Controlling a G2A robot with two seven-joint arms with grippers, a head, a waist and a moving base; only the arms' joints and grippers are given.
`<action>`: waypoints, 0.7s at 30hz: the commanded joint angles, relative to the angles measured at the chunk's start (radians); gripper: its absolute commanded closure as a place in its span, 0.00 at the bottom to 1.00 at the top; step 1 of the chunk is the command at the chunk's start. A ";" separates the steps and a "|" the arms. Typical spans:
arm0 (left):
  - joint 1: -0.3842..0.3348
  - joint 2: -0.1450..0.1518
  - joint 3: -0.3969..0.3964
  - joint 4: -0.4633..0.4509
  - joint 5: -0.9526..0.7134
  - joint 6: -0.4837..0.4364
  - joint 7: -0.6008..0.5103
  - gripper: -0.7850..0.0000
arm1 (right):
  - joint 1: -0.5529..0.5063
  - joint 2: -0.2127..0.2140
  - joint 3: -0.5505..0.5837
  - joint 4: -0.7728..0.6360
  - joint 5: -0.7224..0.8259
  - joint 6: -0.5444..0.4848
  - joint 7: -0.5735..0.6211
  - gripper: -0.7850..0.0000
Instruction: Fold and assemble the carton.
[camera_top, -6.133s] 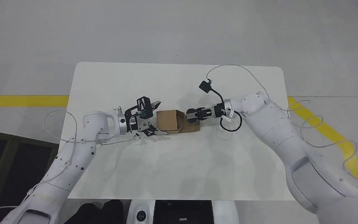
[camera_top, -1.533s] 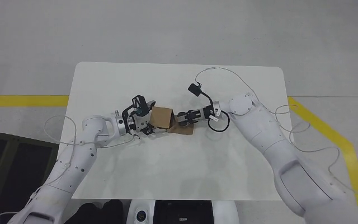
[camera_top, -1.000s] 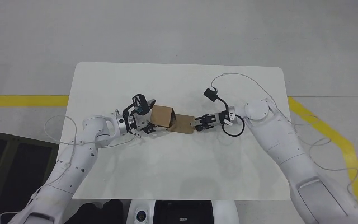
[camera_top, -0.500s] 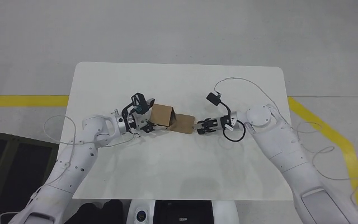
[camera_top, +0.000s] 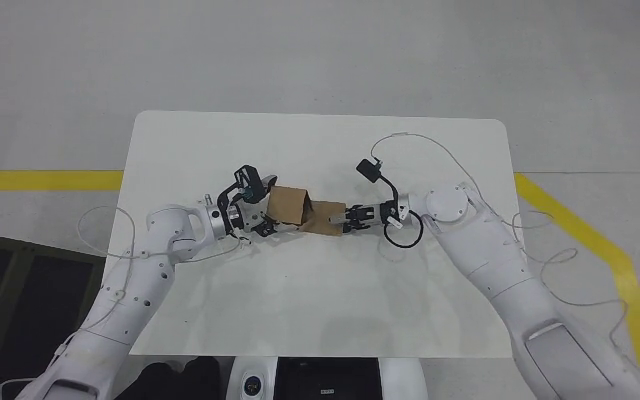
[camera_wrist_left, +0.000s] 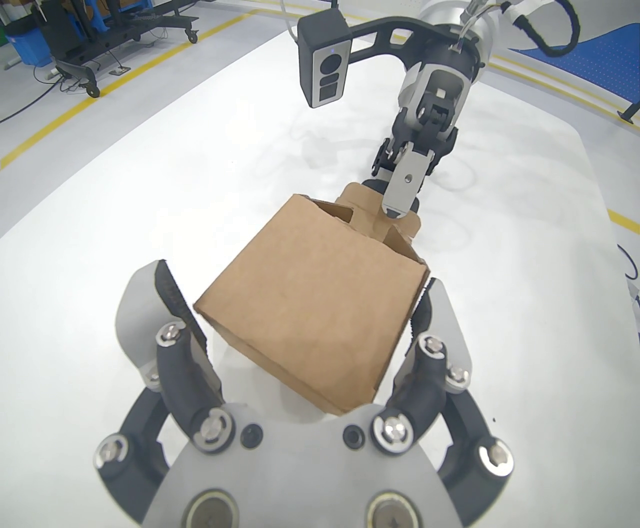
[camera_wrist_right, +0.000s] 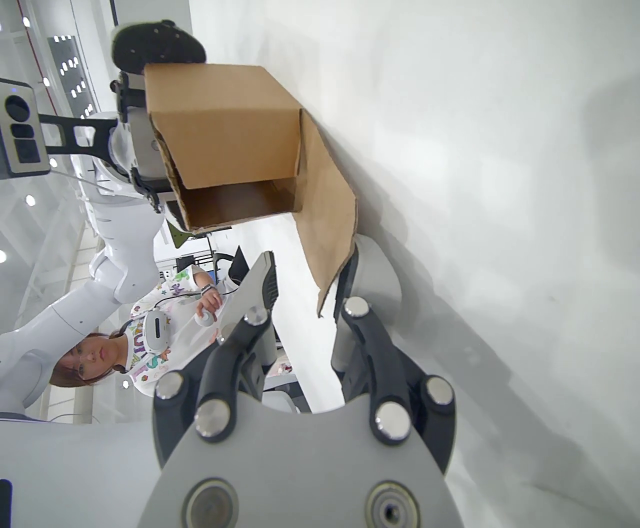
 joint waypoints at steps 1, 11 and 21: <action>0.000 0.000 -0.001 0.000 0.000 -0.001 -0.001 0.00 | 0.009 -0.007 -0.005 0.012 0.021 -0.019 -0.001 0.72; 0.000 -0.001 -0.005 0.005 0.002 -0.008 -0.002 0.00 | 0.049 -0.036 -0.023 0.038 0.097 -0.089 0.024 0.73; -0.001 -0.001 -0.006 0.006 0.007 -0.016 -0.002 0.00 | 0.086 -0.083 -0.070 0.102 0.176 -0.152 0.033 0.75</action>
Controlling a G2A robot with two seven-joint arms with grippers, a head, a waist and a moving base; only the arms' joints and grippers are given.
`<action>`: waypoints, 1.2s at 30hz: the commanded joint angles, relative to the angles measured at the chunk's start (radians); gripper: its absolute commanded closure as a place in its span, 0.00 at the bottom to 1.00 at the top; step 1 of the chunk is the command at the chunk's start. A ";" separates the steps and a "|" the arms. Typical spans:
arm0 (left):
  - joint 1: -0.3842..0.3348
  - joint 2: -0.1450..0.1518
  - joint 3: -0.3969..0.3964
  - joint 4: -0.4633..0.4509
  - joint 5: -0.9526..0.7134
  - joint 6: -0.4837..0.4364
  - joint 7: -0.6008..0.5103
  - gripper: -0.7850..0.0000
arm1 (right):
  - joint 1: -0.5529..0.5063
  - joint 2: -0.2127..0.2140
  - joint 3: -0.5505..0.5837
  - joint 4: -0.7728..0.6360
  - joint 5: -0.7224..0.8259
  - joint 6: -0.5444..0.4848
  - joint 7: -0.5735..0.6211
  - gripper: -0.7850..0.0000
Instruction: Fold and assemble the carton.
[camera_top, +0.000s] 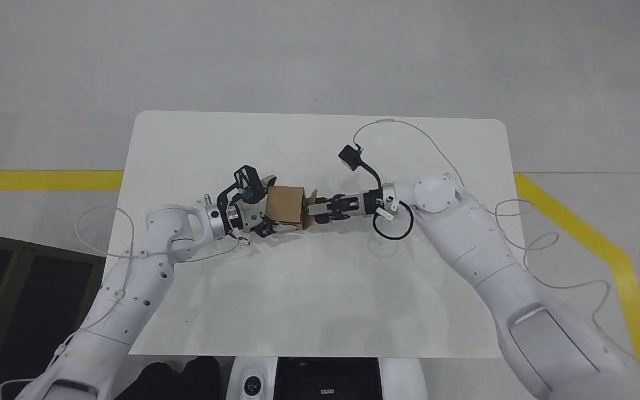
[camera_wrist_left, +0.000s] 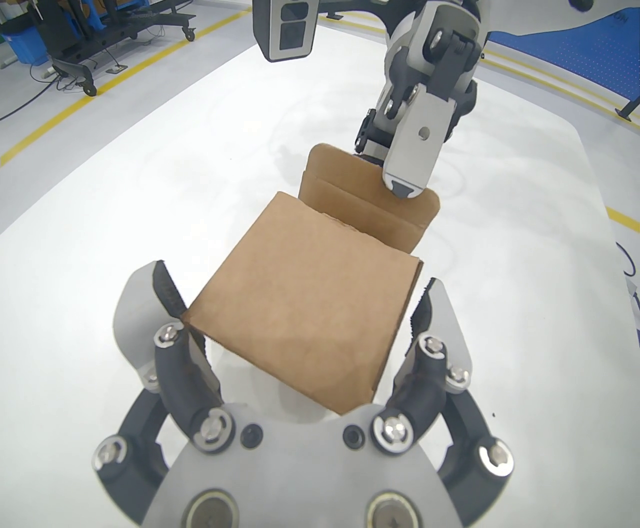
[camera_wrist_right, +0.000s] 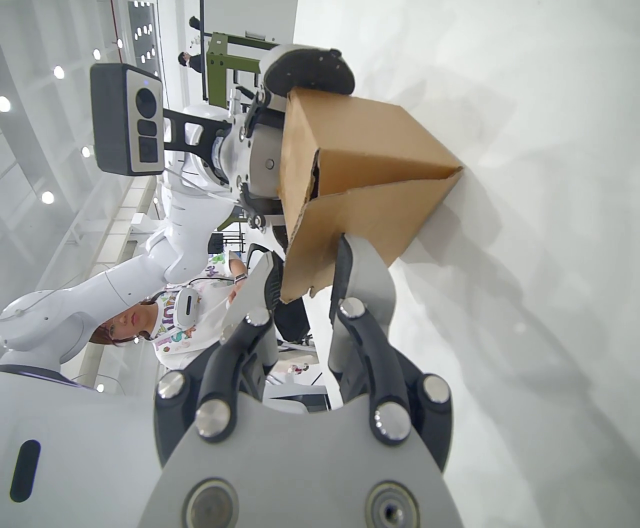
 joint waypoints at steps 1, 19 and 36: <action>0.000 0.000 0.000 0.001 0.003 -0.002 -0.002 0.00 | 0.006 -0.007 -0.006 0.023 0.013 -0.013 0.003 0.74; 0.001 -0.001 -0.002 0.008 0.010 -0.011 -0.004 0.00 | 0.045 -0.058 -0.012 0.182 0.122 -0.080 0.053 0.85; -0.001 -0.002 -0.005 0.013 0.014 -0.018 -0.002 0.00 | 0.066 -0.098 -0.021 0.253 0.149 -0.108 0.080 0.88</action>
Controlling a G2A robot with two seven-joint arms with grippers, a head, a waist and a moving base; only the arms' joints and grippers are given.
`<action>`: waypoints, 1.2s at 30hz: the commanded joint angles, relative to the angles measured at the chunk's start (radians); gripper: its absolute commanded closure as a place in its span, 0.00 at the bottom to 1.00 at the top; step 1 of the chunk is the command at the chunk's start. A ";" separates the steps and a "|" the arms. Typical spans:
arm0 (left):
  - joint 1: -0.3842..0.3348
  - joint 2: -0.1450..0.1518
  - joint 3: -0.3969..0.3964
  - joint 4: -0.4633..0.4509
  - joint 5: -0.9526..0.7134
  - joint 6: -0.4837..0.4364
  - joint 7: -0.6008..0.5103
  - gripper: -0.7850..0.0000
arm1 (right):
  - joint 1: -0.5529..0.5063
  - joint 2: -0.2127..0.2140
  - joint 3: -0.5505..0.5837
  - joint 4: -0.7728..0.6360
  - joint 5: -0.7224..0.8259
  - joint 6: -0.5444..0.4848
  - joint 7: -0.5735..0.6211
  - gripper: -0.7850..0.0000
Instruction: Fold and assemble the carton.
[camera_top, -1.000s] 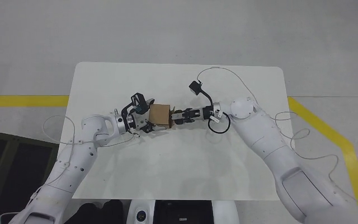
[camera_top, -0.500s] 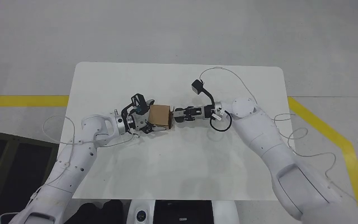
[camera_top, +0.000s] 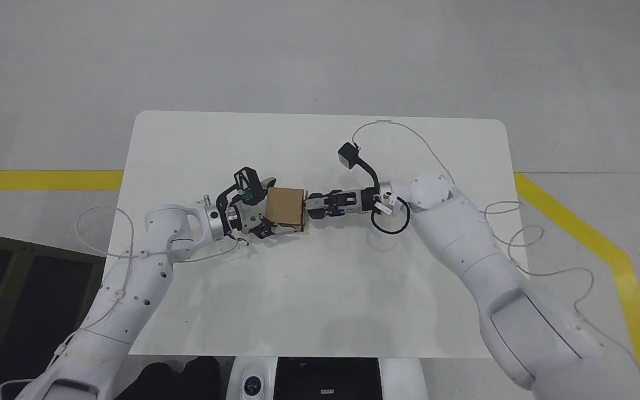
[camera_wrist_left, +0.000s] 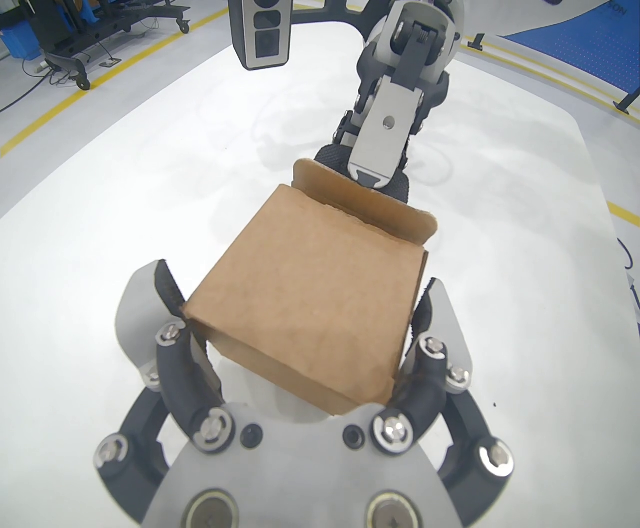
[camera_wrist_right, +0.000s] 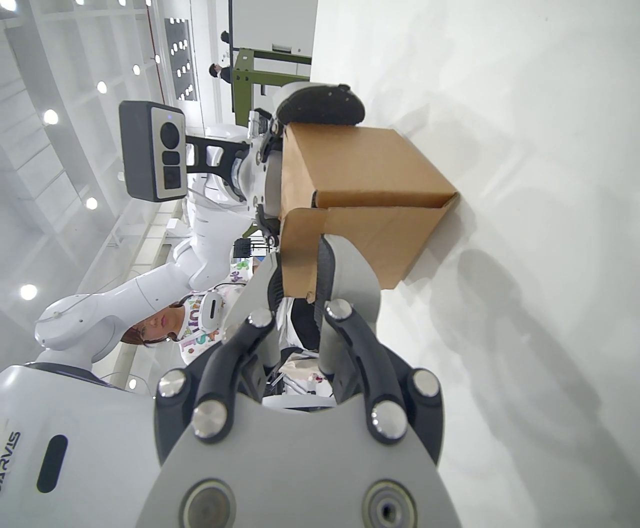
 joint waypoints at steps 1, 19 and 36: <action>0.000 0.000 0.000 0.001 0.001 -0.002 -0.001 0.00 | 0.000 -0.003 0.002 0.006 0.008 -0.002 0.007 0.89; 0.002 -0.001 -0.002 0.000 0.003 -0.003 -0.001 0.00 | -0.006 -0.017 0.020 0.049 0.029 -0.001 0.048 0.81; 0.004 0.000 -0.009 -0.001 0.006 -0.003 0.002 0.00 | 0.026 -0.013 0.020 0.046 -0.092 0.024 0.034 0.79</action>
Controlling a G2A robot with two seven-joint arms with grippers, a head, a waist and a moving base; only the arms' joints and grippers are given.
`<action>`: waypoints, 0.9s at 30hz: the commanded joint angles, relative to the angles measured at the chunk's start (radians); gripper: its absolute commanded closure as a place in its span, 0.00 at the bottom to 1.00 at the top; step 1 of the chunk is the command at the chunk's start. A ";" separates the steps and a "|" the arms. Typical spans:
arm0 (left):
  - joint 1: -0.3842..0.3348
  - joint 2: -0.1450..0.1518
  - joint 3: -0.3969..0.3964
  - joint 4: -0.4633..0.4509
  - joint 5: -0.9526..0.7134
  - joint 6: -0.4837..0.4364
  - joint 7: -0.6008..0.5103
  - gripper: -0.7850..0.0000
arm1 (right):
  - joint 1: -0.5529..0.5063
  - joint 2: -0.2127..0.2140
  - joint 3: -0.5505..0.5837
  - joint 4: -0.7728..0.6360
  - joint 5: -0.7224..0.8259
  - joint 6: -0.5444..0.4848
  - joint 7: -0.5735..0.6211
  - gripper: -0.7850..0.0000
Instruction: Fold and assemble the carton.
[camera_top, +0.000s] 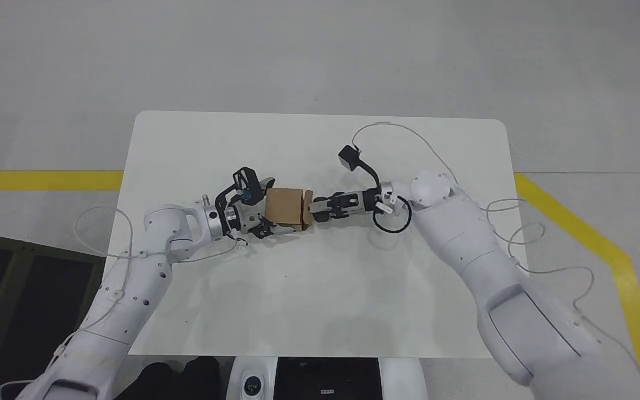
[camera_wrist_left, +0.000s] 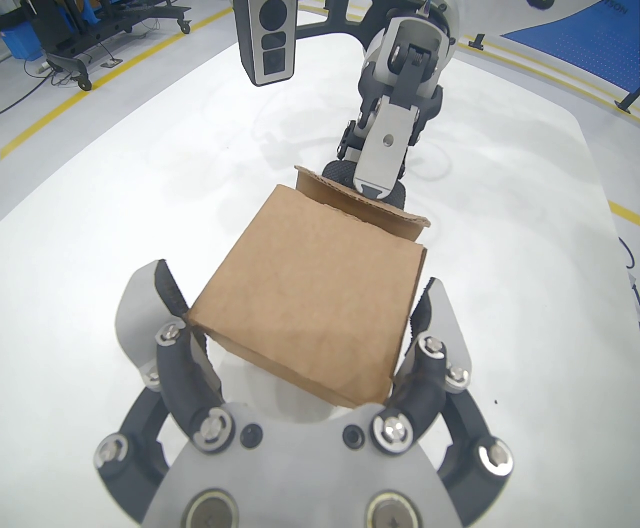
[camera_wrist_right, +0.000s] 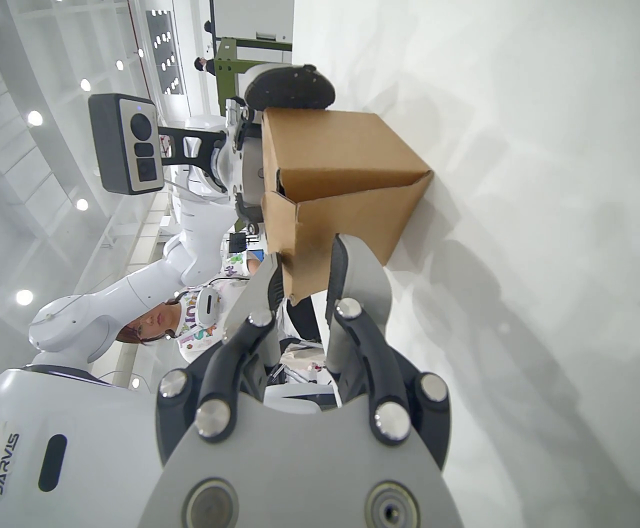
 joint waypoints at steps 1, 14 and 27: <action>0.000 0.000 0.000 0.000 0.000 0.000 -0.001 0.00 | 0.005 0.001 -0.001 -0.005 -0.017 0.006 -0.001 0.79; -0.001 0.000 -0.003 0.002 0.000 -0.003 -0.001 0.00 | 0.034 0.003 -0.003 -0.031 -0.104 0.040 -0.026 0.89; 0.004 0.000 -0.004 -0.005 -0.002 -0.003 -0.001 0.00 | 0.054 -0.018 -0.014 -0.034 -0.114 0.035 -0.029 0.97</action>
